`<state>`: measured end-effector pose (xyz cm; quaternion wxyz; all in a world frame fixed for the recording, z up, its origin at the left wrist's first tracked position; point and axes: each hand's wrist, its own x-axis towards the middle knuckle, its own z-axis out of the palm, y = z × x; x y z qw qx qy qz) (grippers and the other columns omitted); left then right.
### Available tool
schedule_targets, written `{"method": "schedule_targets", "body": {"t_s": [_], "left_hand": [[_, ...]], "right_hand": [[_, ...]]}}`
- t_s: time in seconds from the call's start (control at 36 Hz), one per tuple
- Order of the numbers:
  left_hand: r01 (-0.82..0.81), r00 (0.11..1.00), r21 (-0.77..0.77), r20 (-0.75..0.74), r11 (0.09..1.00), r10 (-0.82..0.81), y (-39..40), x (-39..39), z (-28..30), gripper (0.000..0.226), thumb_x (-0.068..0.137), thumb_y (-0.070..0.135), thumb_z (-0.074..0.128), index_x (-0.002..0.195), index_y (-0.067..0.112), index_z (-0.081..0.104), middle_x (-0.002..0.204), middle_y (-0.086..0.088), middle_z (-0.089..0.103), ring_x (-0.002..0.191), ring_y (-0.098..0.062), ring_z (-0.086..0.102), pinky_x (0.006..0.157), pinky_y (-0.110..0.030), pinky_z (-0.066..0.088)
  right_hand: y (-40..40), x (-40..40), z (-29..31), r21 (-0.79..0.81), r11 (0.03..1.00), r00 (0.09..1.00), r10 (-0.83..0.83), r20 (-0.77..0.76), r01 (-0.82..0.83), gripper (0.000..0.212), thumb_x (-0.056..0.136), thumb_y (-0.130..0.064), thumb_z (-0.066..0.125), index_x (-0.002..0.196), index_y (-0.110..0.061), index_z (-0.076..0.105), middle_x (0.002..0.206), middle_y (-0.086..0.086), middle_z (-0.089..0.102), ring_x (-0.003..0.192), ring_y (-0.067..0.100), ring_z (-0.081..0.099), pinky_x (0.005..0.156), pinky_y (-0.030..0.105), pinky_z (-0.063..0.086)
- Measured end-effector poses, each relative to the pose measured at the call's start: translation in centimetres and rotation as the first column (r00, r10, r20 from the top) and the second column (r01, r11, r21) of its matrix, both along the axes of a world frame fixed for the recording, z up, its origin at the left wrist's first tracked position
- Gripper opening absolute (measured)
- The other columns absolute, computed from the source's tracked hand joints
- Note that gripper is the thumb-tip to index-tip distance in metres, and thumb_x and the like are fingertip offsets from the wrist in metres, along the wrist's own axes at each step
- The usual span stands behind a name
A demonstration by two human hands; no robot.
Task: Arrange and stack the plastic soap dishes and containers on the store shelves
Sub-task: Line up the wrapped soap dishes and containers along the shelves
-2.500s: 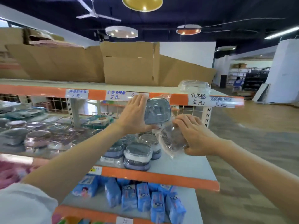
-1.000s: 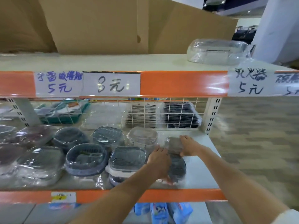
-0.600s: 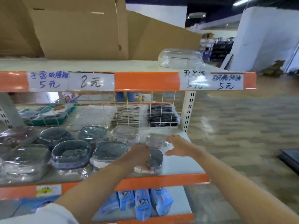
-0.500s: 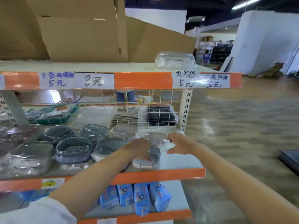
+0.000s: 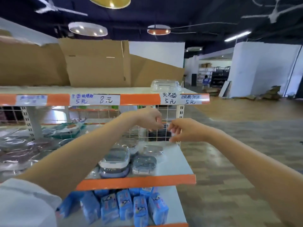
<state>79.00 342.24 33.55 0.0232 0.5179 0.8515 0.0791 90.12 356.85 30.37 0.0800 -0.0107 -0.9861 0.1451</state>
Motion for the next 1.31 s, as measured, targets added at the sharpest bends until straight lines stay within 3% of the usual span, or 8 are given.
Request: {"method": "schedule_targets", "body": {"t_s": [0.19, 0.36, 0.5, 0.67, 0.97, 1.11, 1.22, 1.31], "left_hand": [[0.008, 1.000, 0.210, -0.016, 0.978, -0.005, 0.3, -0.9, 5.8, 0.019, 0.095, 0.022, 0.053, 0.093, 0.010, 0.066, 0.078, 0.002, 0.070, 0.065, -0.001, 0.066, 0.069, -0.021, 0.053], [-0.017, 0.995, 0.326, -0.091, 0.945, 0.049, 0.6, -3.7, 8.5, 0.020, 0.094, 0.023, 0.055, 0.098, 0.007, 0.067, 0.078, 0.001, 0.068, 0.071, -0.007, 0.063, 0.071, -0.023, 0.051], [-0.065, 0.976, 0.357, -0.172, 0.932, 0.134, 1.2, -7.1, 8.9, 0.023, 0.093, 0.023, 0.055, 0.100, 0.004, 0.066, 0.093, -0.007, 0.066, 0.091, -0.023, 0.061, 0.082, -0.037, 0.051], [-0.079, 0.970, 0.357, -0.188, 0.931, 0.155, 2.6, -11.4, 9.2, 0.026, 0.092, 0.028, 0.057, 0.103, 0.005, 0.066, 0.101, -0.008, 0.064, 0.095, -0.022, 0.059, 0.081, -0.032, 0.049], [-0.097, 0.936, 0.444, -0.264, 0.891, 0.233, 6.1, -16.7, 8.6, 0.026, 0.091, 0.028, 0.056, 0.102, 0.006, 0.064, 0.104, -0.011, 0.064, 0.095, -0.029, 0.060, 0.083, -0.041, 0.051], [-0.102, 0.960, 0.515, -0.173, 0.851, 0.220, 7.3, -18.5, 7.1, 0.026, 0.091, 0.026, 0.056, 0.108, 0.007, 0.063, 0.104, -0.008, 0.065, 0.097, -0.026, 0.059, 0.085, -0.039, 0.050], [-0.112, 0.974, 0.519, -0.112, 0.848, 0.197, 7.5, -18.8, 6.8, 0.027, 0.091, 0.026, 0.057, 0.111, 0.008, 0.063, 0.107, -0.007, 0.065, 0.100, -0.023, 0.059, 0.088, -0.036, 0.049], [-0.139, 0.976, 0.500, -0.078, 0.855, 0.205, 7.7, -18.8, 6.7, 0.030, 0.092, 0.028, 0.056, 0.114, 0.009, 0.061, 0.108, -0.007, 0.063, 0.102, -0.023, 0.058, 0.091, -0.037, 0.048]], "right_hand": [[1.3, 0.1, 6.5, 0.019, 0.999, 0.974, -0.028, -0.224, 0.033, 0.034, 0.083, -0.032, 0.071, 0.112, -0.018, 0.060, 0.097, -0.006, 0.060, 0.084, 0.004, 0.055, 0.065, 0.007, 0.039], [2.4, -1.9, 9.0, 0.079, 0.994, 0.941, -0.046, -0.336, 0.077, 0.041, 0.086, -0.036, 0.067, 0.121, -0.017, 0.056, 0.109, -0.004, 0.057, 0.095, 0.009, 0.055, 0.072, 0.012, 0.040], [3.7, -5.2, 9.9, 0.122, 0.984, 0.944, -0.087, -0.319, 0.132, 0.052, 0.089, -0.036, 0.063, 0.133, -0.012, 0.048, 0.127, 0.000, 0.050, 0.108, 0.010, 0.048, 0.090, 0.020, 0.036], [5.4, -9.9, 10.5, 0.156, 0.968, 0.946, -0.145, -0.290, 0.196, 0.062, 0.088, -0.041, 0.062, 0.139, -0.014, 0.041, 0.137, 0.004, 0.043, 0.124, 0.018, 0.038, 0.106, 0.034, 0.033], [7.5, -17.3, 10.8, 0.132, 0.930, 0.911, -0.296, -0.287, 0.344, 0.085, 0.083, -0.064, 0.052, 0.148, -0.014, 0.028, 0.152, 0.005, 0.026, 0.141, 0.024, 0.017, 0.114, 0.046, 0.021], [8.6, -20.0, 9.9, 0.110, 0.940, 0.944, -0.313, -0.101, 0.324, 0.090, 0.078, -0.078, 0.038, 0.142, -0.014, 0.043, 0.144, 0.009, 0.046, 0.128, 0.026, 0.045, 0.108, 0.039, 0.034], [9.1, -20.1, 10.0, 0.150, 0.933, 0.945, -0.317, -0.086, 0.327, 0.085, 0.085, -0.068, 0.044, 0.143, -0.006, 0.037, 0.145, 0.014, 0.042, 0.131, 0.030, 0.039, 0.110, 0.039, 0.031], [9.3, -20.2, 10.0, 0.118, 0.941, 0.947, -0.307, -0.093, 0.316, 0.070, 0.085, -0.062, 0.053, 0.133, -0.012, 0.050, 0.136, 0.014, 0.047, 0.122, 0.032, 0.043, 0.104, 0.042, 0.037]]}}
